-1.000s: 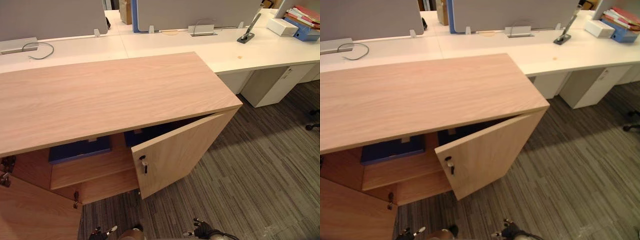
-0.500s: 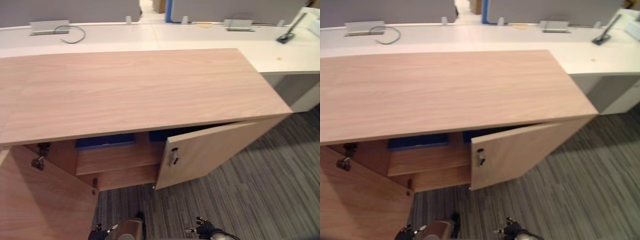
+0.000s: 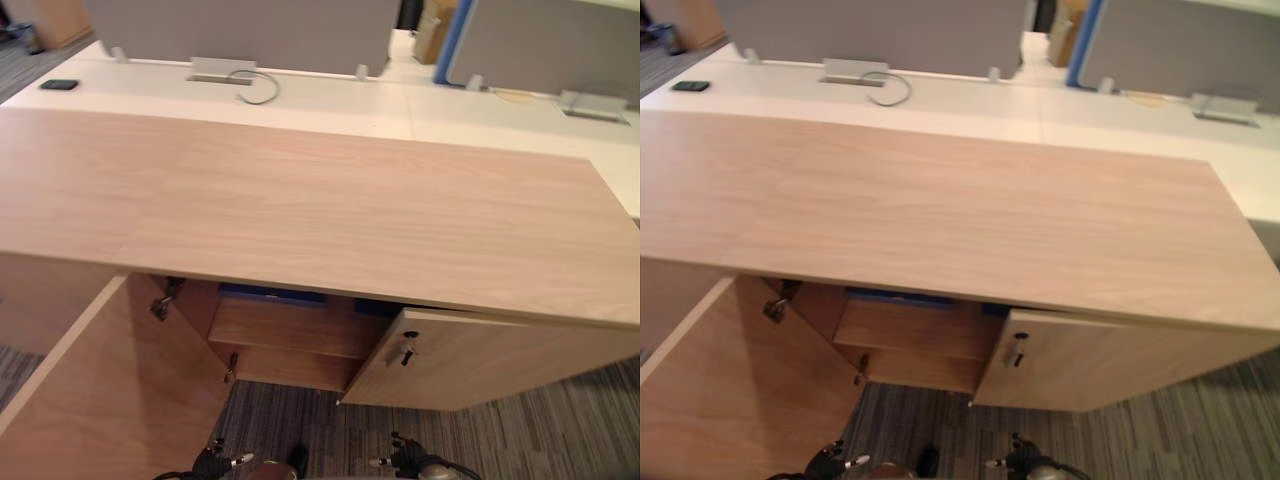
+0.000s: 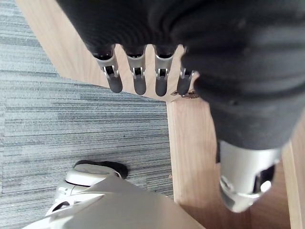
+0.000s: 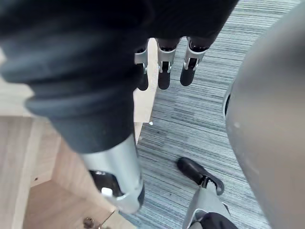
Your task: Walk over to the cabinet, pick up the folder, carry it to the office cabinet, place the folder inside the office cabinet, then close the office cabinet door
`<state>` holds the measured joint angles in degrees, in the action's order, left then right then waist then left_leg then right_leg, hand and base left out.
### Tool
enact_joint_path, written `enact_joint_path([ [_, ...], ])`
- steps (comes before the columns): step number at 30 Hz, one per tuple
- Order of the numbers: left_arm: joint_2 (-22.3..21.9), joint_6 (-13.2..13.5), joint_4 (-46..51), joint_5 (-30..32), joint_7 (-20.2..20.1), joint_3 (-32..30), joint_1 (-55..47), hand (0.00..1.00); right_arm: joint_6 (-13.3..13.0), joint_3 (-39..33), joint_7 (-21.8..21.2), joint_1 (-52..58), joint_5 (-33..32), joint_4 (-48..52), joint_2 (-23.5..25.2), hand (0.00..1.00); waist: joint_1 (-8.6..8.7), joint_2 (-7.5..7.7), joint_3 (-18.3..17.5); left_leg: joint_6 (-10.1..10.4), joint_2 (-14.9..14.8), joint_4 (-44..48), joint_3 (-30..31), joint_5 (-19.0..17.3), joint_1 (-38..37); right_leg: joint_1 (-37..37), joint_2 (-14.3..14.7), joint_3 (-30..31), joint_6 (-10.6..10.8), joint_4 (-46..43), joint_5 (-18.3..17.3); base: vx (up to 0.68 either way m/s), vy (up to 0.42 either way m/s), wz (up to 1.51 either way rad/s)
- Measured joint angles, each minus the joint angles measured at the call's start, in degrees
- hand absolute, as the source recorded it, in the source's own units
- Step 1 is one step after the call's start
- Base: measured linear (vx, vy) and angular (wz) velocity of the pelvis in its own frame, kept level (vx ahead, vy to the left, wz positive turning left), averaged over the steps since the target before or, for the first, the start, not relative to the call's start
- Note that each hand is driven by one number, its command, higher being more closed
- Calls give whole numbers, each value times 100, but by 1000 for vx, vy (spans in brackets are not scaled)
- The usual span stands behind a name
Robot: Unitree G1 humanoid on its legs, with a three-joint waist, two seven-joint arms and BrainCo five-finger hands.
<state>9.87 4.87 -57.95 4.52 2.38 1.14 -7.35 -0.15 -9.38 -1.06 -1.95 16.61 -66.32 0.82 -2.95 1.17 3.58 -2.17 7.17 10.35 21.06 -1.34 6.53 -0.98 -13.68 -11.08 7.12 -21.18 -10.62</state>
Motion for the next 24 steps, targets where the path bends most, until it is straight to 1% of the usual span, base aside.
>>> enact_joint_path([
  [1,-6,3,2,-2,3,-20,35,0,0,62,1,3,-29,41,21,0,18,6,10,46,10,1,196,12,-68,7,100,184,22,132,-14,-106,-199,104],
  [2,-16,8,9,-6,10,-47,38,0,-1,216,3,14,-106,43,35,0,21,26,-4,104,36,42,400,-25,-79,-9,150,150,44,380,1,-113,-219,102],
  [3,-18,11,27,-6,12,-70,42,0,-2,249,3,20,-145,45,59,0,20,46,-13,61,40,92,424,-105,-50,-20,160,84,23,547,31,-121,-244,88],
  [4,-11,23,121,-7,17,-186,35,0,-2,282,3,34,-194,56,153,0,16,150,-10,60,19,201,201,-206,75,-27,159,-39,-21,896,456,-125,-335,65],
  [5,-20,36,143,-16,47,-323,13,0,-4,283,1,40,-194,79,225,0,-35,237,-13,94,35,261,128,-226,183,-50,109,-157,62,1037,468,-106,-331,46],
  [6,-48,41,162,-31,53,-346,7,0,3,282,0,40,-193,78,242,0,-77,236,-39,136,3,281,137,-250,256,-41,129,-197,48,1137,412,-70,-330,27],
  [7,-76,47,161,-44,53,-381,-7,0,3,269,-6,48,-192,91,259,0,-55,227,-23,226,-70,291,185,-241,370,-30,223,-340,22,1298,346,-7,-189,27],
  [8,-78,48,147,-49,50,-382,-16,0,-4,211,-2,28,-195,101,261,0,-4,203,-10,309,-179,227,247,-201,388,-19,306,-485,-11,1320,332,-4,-248,41],
  [9,-73,48,119,-54,49,-382,-17,0,-7,178,1,-7,-196,93,256,0,9,197,-15,413,-226,179,312,-131,379,-47,354,-568,-26,1319,324,22,-238,54],
  [10,-53,49,113,-53,50,-382,-13,0,-4,158,13,13,-198,59,216,0,34,228,-2,539,-271,75,454,-41,325,-166,417,-720,-56,1349,306,25,-237,54],
  [11,-44,49,114,-54,52,-382,-12,0,-7,147,18,12,-205,22,171,0,32,246,-3,577,-289,0,534,23,291,-245,446,-813,-56,1403,306,60,-222,62],
  [12,-34,52,109,-65,65,-377,-14,0,-10,147,36,0,-230,-60,100,0,30,238,-9,598,-298,-154,668,145,235,-299,464,-918,-59,1461,307,51,-153,46],
  [16,-2,52,74,-83,117,-331,1,0,-27,154,45,-19,-322,-96,50,0,29,259,17,623,-259,-313,851,286,229,-351,464,-1091,-67,1510,313,30,-84,32],
  [18,47,52,42,-84,167,-259,43,0,-63,167,56,-50,-362,-149,44,0,28,299,64,626,-141,-194,1020,292,222,-514,459,-1242,-74,1562,318,-5,-49,40],
  [20,53,51,45,-108,185,-250,96,0,-110,163,62,-85,-422,-192,35,0,52,301,170,628,-19,-13,1080,289,256,-639,430,-1392,-75,1561,318,-52,-4,45],
  [21,55,50,58,-165,208,-220,146,0,-136,147,64,-94,-423,-194,16,0,72,295,244,626,43,110,965,290,329,-713,386,-1502,-75,1544,316,-112,49,64],
  [22,55,50,123,-212,233,-171,184,0,-162,67,64,-112,-426,-206,1,0,79,260,323,363,-33,292,446,92,483,-806,381,-1708,-71,1535,310,-183,95,69],
  [23,106,54,189,-232,236,-143,208,0,-151,-62,70,-170,-445,-233,2,0,64,331,439,152,-277,607,-588,-108,657,-838,337,-1825,-121,1573,254,-170,108,59],
  [24,109,52,189,-232,234,-137,210,0,-152,-63,73,-163,-449,-265,0,0,79,340,451,107,-398,856,-1011,-170,789,-836,302,-1871,-106,1559,245,-88,151,36],
])
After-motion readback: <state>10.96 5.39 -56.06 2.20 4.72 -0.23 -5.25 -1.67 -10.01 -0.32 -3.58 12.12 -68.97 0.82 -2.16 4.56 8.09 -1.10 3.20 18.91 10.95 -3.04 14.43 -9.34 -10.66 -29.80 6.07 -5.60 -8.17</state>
